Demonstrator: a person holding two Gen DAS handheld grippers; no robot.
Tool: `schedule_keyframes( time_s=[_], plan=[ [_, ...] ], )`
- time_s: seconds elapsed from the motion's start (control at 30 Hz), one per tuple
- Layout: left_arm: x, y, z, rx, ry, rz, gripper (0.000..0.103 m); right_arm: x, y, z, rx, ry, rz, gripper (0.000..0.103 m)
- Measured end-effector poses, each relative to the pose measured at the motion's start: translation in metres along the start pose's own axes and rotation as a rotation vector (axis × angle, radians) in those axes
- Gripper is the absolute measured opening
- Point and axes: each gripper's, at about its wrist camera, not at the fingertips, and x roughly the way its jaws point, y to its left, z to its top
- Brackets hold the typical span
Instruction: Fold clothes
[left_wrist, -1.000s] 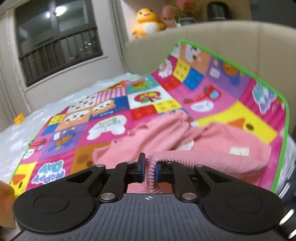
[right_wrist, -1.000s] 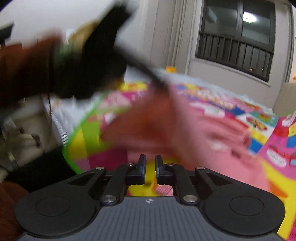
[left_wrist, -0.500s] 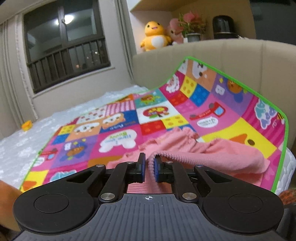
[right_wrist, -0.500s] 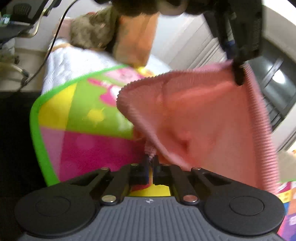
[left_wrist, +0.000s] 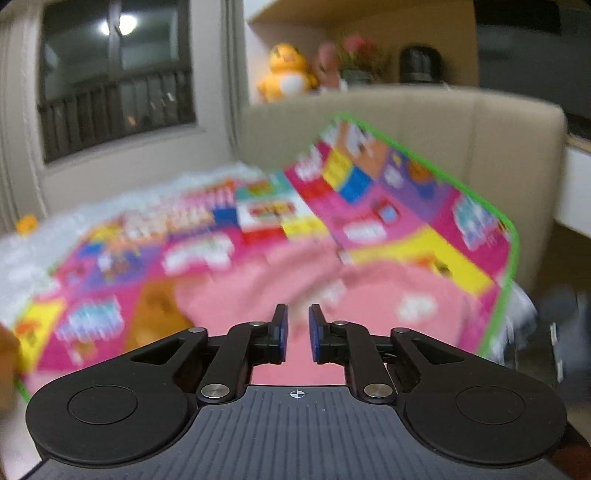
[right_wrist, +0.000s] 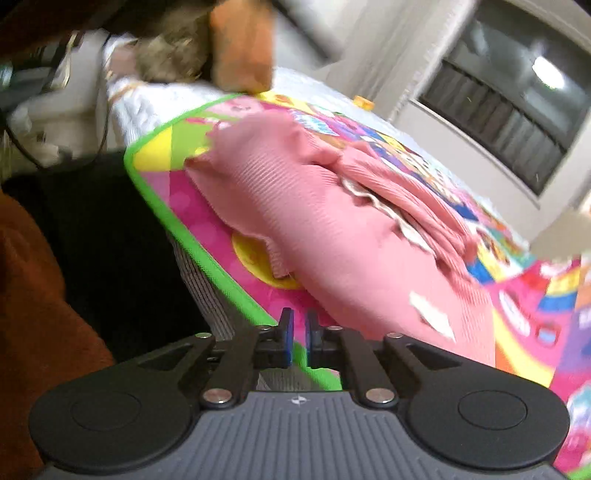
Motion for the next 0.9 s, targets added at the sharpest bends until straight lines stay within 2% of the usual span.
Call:
schedule_keyframes(
  time_s=[0.03,0.1,0.13,0.2,0.27,0.3,0.37,0.47,0.53,0.63,0.73,0.83,0.9],
  plan=[
    [0.001,-0.002,-0.012,-0.009,0.032,-0.018,0.019,-0.006,-0.009,0.001,0.042,-0.021,-0.01,0.017],
    [0.006,-0.003,-0.031,-0.041,0.086,-0.047,0.027,-0.017,-0.028,0.003,0.127,-0.063,-0.029,0.043],
    [0.008,-0.002,-0.039,-0.064,0.108,-0.057,0.034,-0.022,-0.037,0.004,0.169,-0.084,-0.038,0.049],
    [0.01,0.006,-0.051,-0.143,0.117,-0.053,0.046,-0.029,-0.06,0.004,0.263,-0.113,-0.069,0.05],
    [0.007,0.013,-0.061,-0.205,0.11,-0.035,0.067,-0.024,-0.082,-0.004,0.353,-0.101,-0.124,0.051],
    [0.005,0.014,-0.066,-0.213,0.111,-0.02,0.07,-0.022,-0.093,-0.01,0.393,-0.088,-0.155,0.051],
    [0.002,0.008,-0.078,-0.16,0.134,0.021,0.078,-0.013,-0.1,-0.018,0.407,-0.048,-0.216,0.053],
    [0.0,-0.004,-0.095,-0.05,0.193,0.073,0.086,-0.002,-0.09,-0.026,0.303,-0.001,-0.28,0.061],
    [0.004,-0.012,-0.103,0.015,0.221,0.119,0.088,-0.002,-0.075,-0.029,0.261,-0.005,-0.246,0.062],
    [0.014,-0.013,-0.106,0.022,0.228,0.147,0.089,0.006,-0.042,-0.024,0.207,-0.04,-0.133,0.067],
    [0.021,-0.01,-0.097,-0.006,0.203,0.141,0.089,0.019,-0.004,-0.007,0.143,-0.097,-0.031,0.067],
    [0.016,-0.013,-0.09,0.006,0.176,0.113,0.094,0.043,0.026,0.016,0.093,-0.134,0.067,0.067],
    [0.01,-0.017,-0.091,0.028,0.171,0.103,0.094,0.059,0.038,0.03,0.022,-0.137,0.074,0.064]
  ],
)
